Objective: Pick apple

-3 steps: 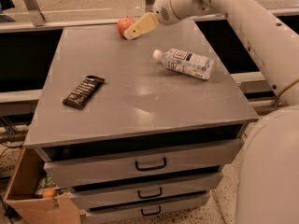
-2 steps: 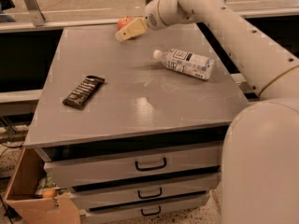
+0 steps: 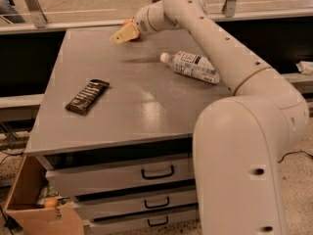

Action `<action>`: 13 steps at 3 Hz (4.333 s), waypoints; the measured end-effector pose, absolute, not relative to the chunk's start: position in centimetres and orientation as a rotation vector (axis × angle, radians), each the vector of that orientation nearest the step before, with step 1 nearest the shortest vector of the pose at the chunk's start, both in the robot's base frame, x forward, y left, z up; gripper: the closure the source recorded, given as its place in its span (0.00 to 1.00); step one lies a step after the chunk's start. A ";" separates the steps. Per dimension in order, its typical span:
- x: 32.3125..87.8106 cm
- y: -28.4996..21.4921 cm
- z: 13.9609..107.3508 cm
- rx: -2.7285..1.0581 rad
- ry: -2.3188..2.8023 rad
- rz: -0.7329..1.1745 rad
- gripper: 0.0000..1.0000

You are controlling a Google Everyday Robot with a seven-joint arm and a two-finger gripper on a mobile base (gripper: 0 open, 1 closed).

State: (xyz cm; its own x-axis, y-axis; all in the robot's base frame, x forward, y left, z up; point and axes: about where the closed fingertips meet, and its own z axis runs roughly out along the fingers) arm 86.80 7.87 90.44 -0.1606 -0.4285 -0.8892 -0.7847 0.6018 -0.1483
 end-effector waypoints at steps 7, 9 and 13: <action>94.9 7.4 86.2 -0.708 1.946 0.366 0.42; 94.6 7.4 87.3 -0.743 1.903 0.379 0.89; 82.6 5.0 94.5 -0.993 1.724 0.623 1.00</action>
Offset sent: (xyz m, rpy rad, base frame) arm 0.0580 -0.0247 -0.0267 -0.0235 0.0712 -0.1658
